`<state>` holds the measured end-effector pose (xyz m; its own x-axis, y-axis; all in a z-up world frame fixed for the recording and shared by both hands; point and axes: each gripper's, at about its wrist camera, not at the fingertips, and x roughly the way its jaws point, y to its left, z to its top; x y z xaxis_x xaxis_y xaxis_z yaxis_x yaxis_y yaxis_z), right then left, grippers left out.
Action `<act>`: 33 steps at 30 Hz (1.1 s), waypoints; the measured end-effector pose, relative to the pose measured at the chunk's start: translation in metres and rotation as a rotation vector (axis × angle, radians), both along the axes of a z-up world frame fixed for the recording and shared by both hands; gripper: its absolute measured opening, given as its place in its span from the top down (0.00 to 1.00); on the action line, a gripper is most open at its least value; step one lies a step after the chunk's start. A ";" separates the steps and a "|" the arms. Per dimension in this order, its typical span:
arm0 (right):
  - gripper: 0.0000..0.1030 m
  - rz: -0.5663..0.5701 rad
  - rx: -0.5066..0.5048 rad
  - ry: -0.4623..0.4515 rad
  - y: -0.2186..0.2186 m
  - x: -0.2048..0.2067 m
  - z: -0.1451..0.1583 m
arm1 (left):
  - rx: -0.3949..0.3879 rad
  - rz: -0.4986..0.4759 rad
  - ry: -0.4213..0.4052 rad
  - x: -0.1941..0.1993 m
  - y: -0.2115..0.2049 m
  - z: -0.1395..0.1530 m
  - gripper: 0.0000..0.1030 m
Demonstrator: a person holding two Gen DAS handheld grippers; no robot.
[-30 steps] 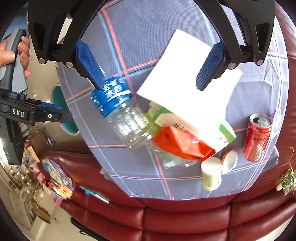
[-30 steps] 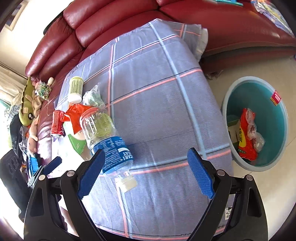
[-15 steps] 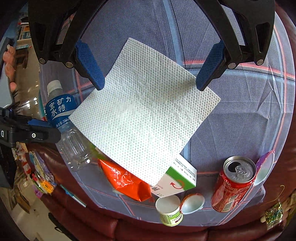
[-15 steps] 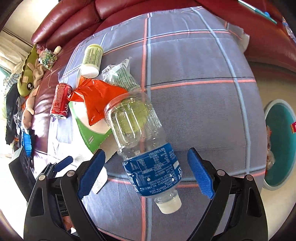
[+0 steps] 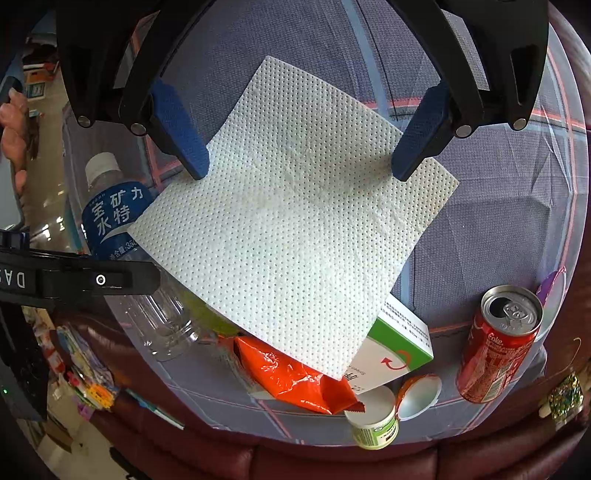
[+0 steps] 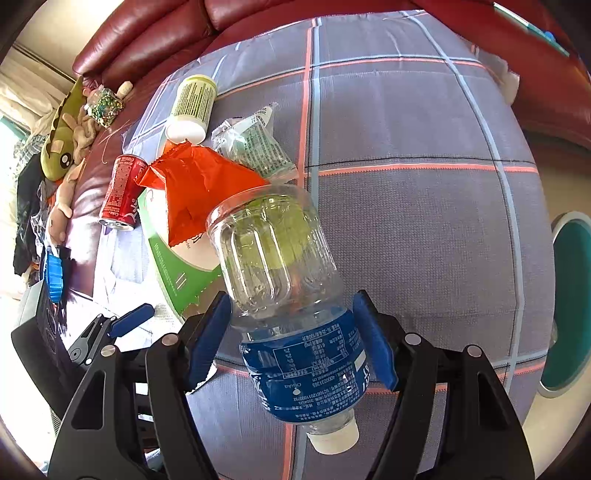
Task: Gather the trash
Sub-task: 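Grasp the white paper towel with the left tool while the right tool grasps the water bottle, then lift the towel and bottle and carry both tools over the teal bin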
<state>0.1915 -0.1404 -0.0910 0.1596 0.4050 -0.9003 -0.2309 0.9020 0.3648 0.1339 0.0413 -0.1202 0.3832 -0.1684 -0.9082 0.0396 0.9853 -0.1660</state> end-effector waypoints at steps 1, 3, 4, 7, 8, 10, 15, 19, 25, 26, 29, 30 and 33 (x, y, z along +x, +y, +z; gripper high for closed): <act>0.37 -0.002 0.008 0.002 -0.002 -0.001 0.000 | 0.020 -0.006 -0.005 0.001 -0.004 -0.001 0.04; 0.37 -0.005 0.021 0.004 -0.006 -0.004 -0.001 | 0.062 -0.013 -0.020 0.003 -0.011 -0.003 0.04; 0.37 -0.006 0.027 0.006 -0.008 -0.006 -0.001 | 0.081 -0.014 -0.027 0.004 -0.013 -0.005 0.04; 0.37 -0.011 0.042 0.009 -0.012 -0.009 -0.001 | 0.109 -0.014 -0.044 0.004 -0.016 -0.006 0.04; 0.37 -0.012 0.047 0.010 -0.013 -0.010 -0.001 | 0.110 -0.012 -0.049 0.004 -0.015 -0.006 0.05; 0.37 -0.014 0.059 0.014 -0.016 -0.011 -0.002 | 0.125 -0.006 -0.060 0.003 -0.013 -0.005 0.14; 0.37 -0.024 0.090 0.022 -0.021 -0.013 -0.003 | 0.142 -0.002 -0.071 0.005 -0.010 -0.003 0.24; 0.37 -0.034 0.112 0.026 -0.025 -0.017 -0.005 | 0.158 -0.003 -0.108 0.009 -0.019 0.000 0.52; 0.37 -0.048 0.122 0.029 -0.032 -0.023 -0.005 | 0.064 0.055 -0.084 0.008 -0.003 0.004 0.92; 0.37 -0.049 0.124 0.027 -0.034 -0.024 -0.005 | 0.057 0.057 -0.081 0.006 -0.001 0.004 0.93; 0.37 -0.061 0.134 0.022 -0.039 -0.027 -0.004 | 0.038 0.066 -0.077 -0.001 0.003 0.008 0.94; 0.37 -0.067 0.140 0.022 -0.041 -0.028 -0.003 | 0.031 0.068 -0.080 -0.003 0.004 0.010 0.94; 0.37 -0.090 0.165 0.007 -0.051 -0.031 0.004 | 0.010 0.058 -0.101 -0.012 0.007 0.025 0.94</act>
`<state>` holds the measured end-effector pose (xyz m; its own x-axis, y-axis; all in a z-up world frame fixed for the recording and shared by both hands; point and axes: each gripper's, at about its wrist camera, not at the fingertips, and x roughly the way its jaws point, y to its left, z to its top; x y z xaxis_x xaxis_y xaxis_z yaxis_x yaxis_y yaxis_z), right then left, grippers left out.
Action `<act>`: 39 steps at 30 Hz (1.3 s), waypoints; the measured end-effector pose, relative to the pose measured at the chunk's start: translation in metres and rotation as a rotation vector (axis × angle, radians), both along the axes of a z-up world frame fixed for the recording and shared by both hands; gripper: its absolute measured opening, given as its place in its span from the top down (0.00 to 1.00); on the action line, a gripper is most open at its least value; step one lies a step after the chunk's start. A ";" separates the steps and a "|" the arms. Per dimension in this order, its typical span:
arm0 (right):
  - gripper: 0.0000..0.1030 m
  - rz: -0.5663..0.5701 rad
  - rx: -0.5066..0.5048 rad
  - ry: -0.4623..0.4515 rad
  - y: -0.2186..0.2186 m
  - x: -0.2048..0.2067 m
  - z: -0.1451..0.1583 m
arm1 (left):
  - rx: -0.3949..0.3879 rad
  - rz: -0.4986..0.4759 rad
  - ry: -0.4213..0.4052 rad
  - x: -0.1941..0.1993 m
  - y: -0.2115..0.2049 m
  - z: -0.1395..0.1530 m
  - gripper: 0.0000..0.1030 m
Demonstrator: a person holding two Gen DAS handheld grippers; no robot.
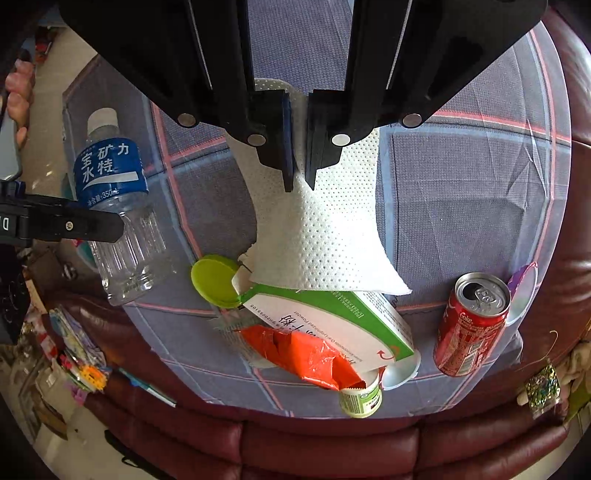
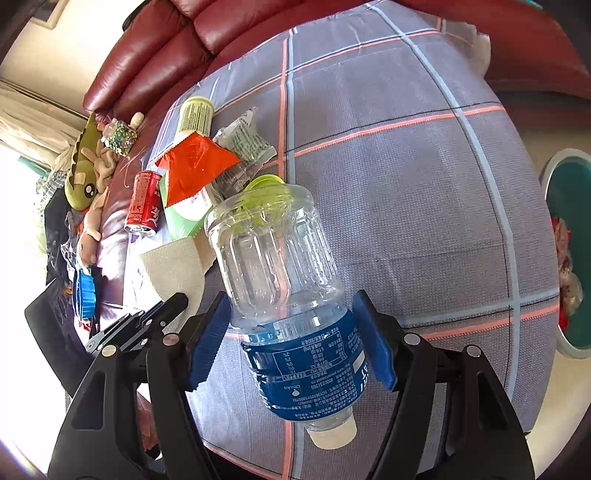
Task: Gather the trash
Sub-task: 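Lift the towel and bottle and carry both tools over the teal bin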
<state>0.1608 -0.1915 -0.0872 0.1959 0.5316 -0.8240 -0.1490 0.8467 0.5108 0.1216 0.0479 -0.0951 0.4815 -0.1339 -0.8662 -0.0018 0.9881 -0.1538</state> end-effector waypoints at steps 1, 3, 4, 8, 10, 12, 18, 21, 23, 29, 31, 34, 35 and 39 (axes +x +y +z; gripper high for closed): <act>0.37 -0.006 0.004 -0.009 -0.003 -0.001 0.004 | -0.007 -0.006 -0.008 -0.002 0.000 0.006 0.94; 0.38 -0.020 0.015 -0.025 -0.009 -0.003 0.010 | -0.019 -0.018 -0.022 -0.004 -0.003 0.016 0.94; 0.38 -0.028 0.022 -0.032 -0.012 -0.004 0.014 | -0.025 -0.023 -0.028 -0.005 -0.005 0.021 0.94; 0.38 -0.062 0.047 -0.069 -0.026 -0.009 0.028 | -0.025 -0.058 -0.059 -0.006 -0.020 0.037 0.94; 0.38 -0.082 0.053 -0.091 -0.034 -0.012 0.035 | -0.035 -0.079 -0.066 -0.005 -0.029 0.043 0.94; 0.38 -0.100 0.059 -0.109 -0.044 -0.014 0.041 | -0.044 -0.100 -0.072 -0.004 -0.039 0.048 0.94; 0.38 -0.185 0.083 -0.152 -0.087 -0.019 0.057 | -0.046 -0.176 -0.085 0.005 -0.074 0.058 0.94; 0.38 -0.248 0.095 -0.176 -0.116 -0.022 0.063 | -0.047 -0.226 -0.087 0.011 -0.095 0.063 0.94; 0.38 -0.296 0.100 -0.192 -0.138 -0.025 0.067 | -0.049 -0.266 -0.092 0.016 -0.112 0.067 0.94; 0.38 -0.433 0.105 -0.222 -0.208 -0.033 0.071 | -0.070 -0.379 -0.090 0.036 -0.173 0.073 0.94; 0.38 -0.477 0.105 -0.229 -0.231 -0.037 0.071 | -0.067 -0.416 -0.091 0.042 -0.195 0.074 0.94; 0.38 -0.534 0.087 -0.237 -0.261 -0.042 0.067 | -0.061 -0.478 -0.090 0.048 -0.229 0.074 0.94; 0.38 -0.550 0.083 -0.236 -0.270 -0.046 0.064 | -0.060 -0.498 -0.087 0.049 -0.240 0.073 0.94; 0.38 -0.599 0.072 -0.211 -0.302 -0.050 0.050 | -0.059 -0.558 -0.056 0.059 -0.278 0.063 0.94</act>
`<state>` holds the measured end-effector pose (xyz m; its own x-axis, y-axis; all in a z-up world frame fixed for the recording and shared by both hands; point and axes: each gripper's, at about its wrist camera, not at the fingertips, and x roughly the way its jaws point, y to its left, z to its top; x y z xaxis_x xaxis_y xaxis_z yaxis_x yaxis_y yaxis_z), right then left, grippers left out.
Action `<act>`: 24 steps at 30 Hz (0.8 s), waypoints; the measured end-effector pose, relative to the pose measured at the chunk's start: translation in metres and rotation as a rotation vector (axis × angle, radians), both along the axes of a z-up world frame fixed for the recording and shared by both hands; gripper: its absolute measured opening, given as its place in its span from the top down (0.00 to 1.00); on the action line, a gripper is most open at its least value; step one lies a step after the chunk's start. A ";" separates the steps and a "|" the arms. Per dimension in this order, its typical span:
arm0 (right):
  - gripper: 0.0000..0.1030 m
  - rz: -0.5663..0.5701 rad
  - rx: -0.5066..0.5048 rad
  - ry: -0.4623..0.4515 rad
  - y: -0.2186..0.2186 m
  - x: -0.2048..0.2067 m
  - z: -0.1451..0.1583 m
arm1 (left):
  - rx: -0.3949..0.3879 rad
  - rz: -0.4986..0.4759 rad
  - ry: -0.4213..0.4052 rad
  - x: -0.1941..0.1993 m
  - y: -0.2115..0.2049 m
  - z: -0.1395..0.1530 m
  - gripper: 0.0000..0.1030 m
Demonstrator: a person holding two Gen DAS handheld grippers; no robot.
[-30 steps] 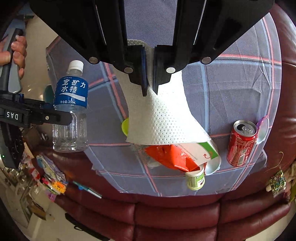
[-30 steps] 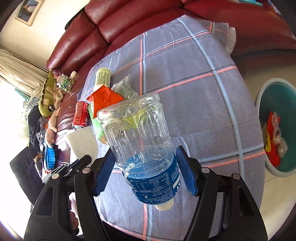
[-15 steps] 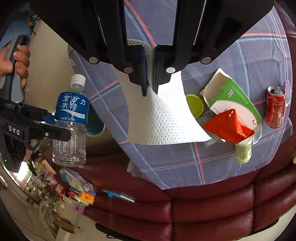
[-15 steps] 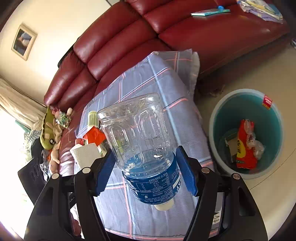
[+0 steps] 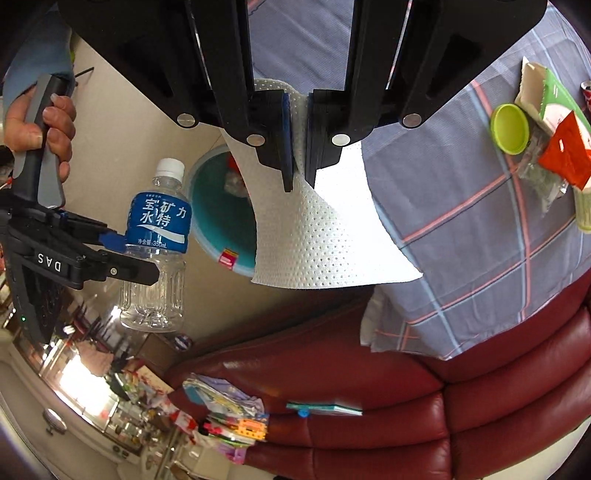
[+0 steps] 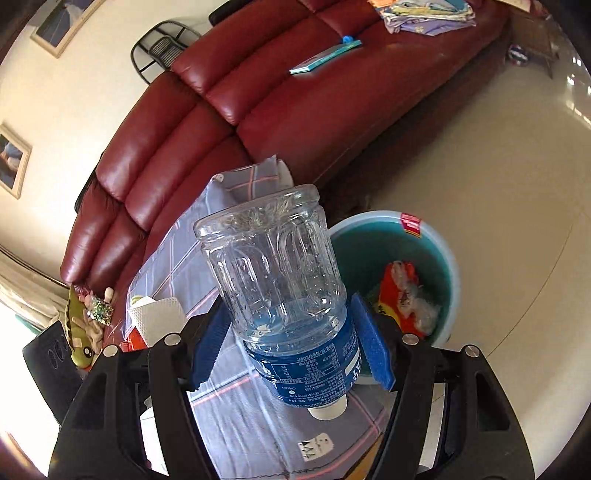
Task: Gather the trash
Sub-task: 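Lift the towel and bottle and carry both tools over the teal bin, then open the left tool to drop the towel while the right tool drops the bottle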
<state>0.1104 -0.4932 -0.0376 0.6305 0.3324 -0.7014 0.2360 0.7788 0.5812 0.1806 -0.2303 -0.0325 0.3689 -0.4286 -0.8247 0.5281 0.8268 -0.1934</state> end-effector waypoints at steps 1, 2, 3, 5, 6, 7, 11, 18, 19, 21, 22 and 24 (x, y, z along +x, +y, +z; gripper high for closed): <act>0.38 -0.009 0.003 0.007 -0.006 0.000 -0.003 | 0.003 -0.011 0.007 0.003 -0.009 -0.003 0.94; 0.38 -0.016 0.005 0.015 -0.011 0.001 -0.007 | 0.006 -0.020 0.014 0.006 -0.017 -0.006 0.94; 0.38 -0.022 0.007 0.021 -0.017 0.001 -0.011 | 0.009 -0.028 0.022 0.010 -0.026 -0.010 0.94; 0.38 -0.032 0.014 0.036 -0.025 0.003 -0.017 | 0.013 -0.044 0.038 0.015 -0.040 -0.016 0.93; 0.38 -0.035 0.017 0.042 -0.028 0.004 -0.020 | 0.015 -0.052 0.044 0.017 -0.047 -0.018 0.93; 0.38 -0.037 0.018 0.048 -0.031 0.006 -0.022 | 0.018 -0.059 0.047 0.019 -0.053 -0.021 0.93; 0.38 -0.040 0.015 0.068 -0.040 0.012 -0.028 | 0.019 -0.079 0.080 0.029 -0.074 -0.033 0.93; 0.38 -0.035 0.015 0.103 -0.047 0.024 -0.038 | 0.066 -0.073 0.106 0.041 -0.097 -0.057 0.50; 0.38 -0.033 0.015 0.108 -0.047 0.025 -0.040 | 0.074 -0.062 0.100 0.043 -0.097 -0.060 0.37; 0.38 -0.031 0.017 0.116 -0.046 0.028 -0.043 | 0.087 -0.042 0.094 0.047 -0.095 -0.063 0.27; 0.38 -0.030 0.018 0.119 -0.046 0.029 -0.044 | 0.087 -0.037 0.097 0.048 -0.093 -0.064 0.24; 0.38 -0.030 0.020 0.125 -0.046 0.031 -0.048 | 0.091 -0.025 0.102 0.049 -0.089 -0.066 0.18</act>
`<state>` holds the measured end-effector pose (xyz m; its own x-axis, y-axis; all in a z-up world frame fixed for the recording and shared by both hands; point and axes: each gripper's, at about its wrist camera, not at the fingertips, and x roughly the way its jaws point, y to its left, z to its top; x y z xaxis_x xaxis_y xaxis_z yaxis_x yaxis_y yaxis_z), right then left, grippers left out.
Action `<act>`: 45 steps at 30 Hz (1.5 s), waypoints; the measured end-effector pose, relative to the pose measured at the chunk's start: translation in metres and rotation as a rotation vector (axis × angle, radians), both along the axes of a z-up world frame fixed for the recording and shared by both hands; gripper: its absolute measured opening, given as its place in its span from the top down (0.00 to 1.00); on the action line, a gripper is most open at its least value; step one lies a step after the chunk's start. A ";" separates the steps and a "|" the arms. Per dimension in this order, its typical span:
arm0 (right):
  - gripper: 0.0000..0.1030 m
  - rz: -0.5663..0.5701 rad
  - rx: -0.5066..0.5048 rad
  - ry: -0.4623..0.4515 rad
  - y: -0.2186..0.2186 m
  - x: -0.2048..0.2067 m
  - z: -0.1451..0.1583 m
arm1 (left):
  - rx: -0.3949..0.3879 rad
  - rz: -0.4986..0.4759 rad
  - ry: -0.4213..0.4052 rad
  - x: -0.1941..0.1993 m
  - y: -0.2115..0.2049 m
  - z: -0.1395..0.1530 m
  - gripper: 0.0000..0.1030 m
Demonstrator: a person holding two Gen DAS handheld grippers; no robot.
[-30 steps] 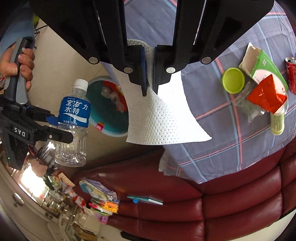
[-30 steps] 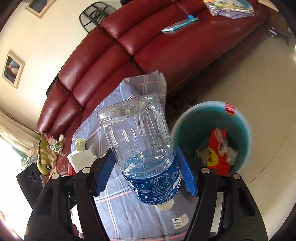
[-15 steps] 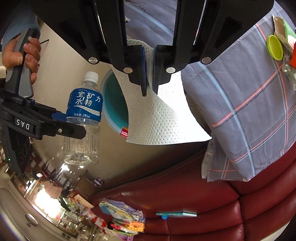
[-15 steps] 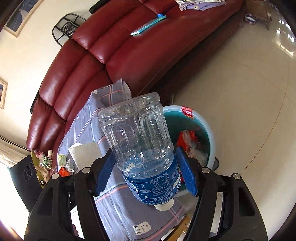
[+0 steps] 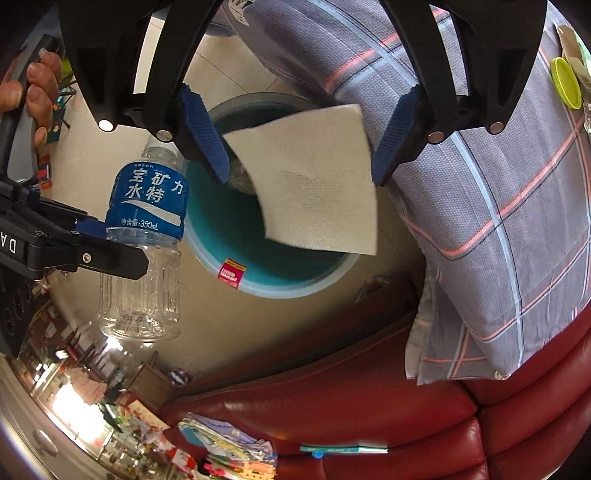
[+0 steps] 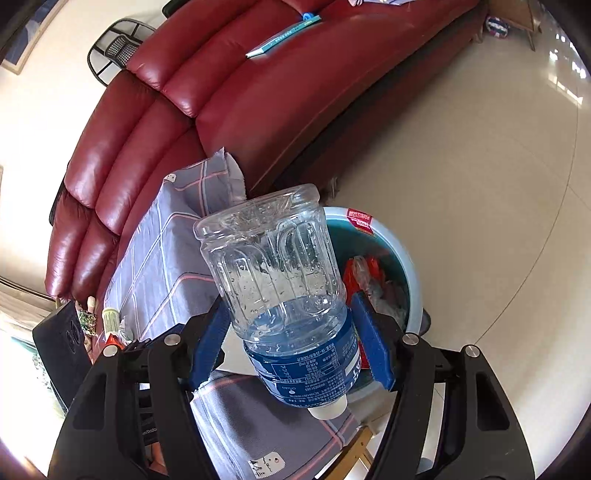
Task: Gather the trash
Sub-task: 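Open the left tool to drop the towel while the right tool drops the bottle, then move both tools back over the remaining trash on the plaid cloth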
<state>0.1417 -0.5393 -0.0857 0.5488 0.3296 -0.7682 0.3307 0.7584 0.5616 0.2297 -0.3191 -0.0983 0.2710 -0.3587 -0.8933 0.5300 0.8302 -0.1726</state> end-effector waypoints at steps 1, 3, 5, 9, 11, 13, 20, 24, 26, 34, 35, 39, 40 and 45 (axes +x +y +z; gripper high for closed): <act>0.38 0.000 0.001 0.004 0.000 0.001 -0.002 | 0.003 0.007 0.001 0.000 0.003 -0.001 0.13; 0.38 0.001 0.001 0.009 0.000 0.002 -0.005 | 0.005 0.018 0.000 0.000 0.007 -0.001 0.10; 0.38 0.003 0.000 0.016 0.001 0.003 -0.007 | 0.011 0.025 0.002 -0.001 0.011 -0.002 0.07; 0.38 0.011 -0.001 0.028 0.004 0.007 -0.012 | 0.008 0.036 0.017 -0.004 0.016 -0.004 0.06; 0.38 0.013 -0.002 0.034 0.006 0.009 -0.013 | 0.007 0.037 0.019 -0.005 0.018 -0.004 0.06; 0.38 0.014 -0.012 0.041 0.007 0.011 -0.015 | 0.006 0.036 0.019 -0.005 0.019 -0.004 0.06; 0.35 0.035 -0.070 0.077 0.014 0.015 -0.019 | 0.006 0.035 0.023 -0.007 0.020 -0.004 0.06; 0.27 0.029 -0.062 0.087 0.018 0.017 -0.023 | 0.006 0.037 0.022 -0.008 0.023 -0.004 0.05; 0.24 0.022 -0.063 0.093 0.018 0.017 -0.023 | 0.006 0.039 0.026 -0.009 0.025 -0.003 0.05; 0.18 0.019 -0.063 0.112 0.023 0.017 -0.026 | 0.001 0.061 0.034 -0.009 0.035 -0.005 0.05; 0.17 0.019 -0.061 0.116 0.024 0.017 -0.027 | 0.001 0.064 0.036 -0.009 0.037 -0.005 0.05; 0.17 0.023 -0.060 0.127 0.028 0.018 -0.029 | -0.002 0.071 0.037 -0.011 0.041 -0.003 0.05; 0.16 0.026 -0.057 0.131 0.030 0.018 -0.029 | -0.004 0.073 0.037 -0.011 0.043 -0.003 0.05; 0.14 0.049 -0.072 0.142 0.044 0.017 -0.026 | -0.015 0.083 0.037 -0.014 0.050 0.000 0.05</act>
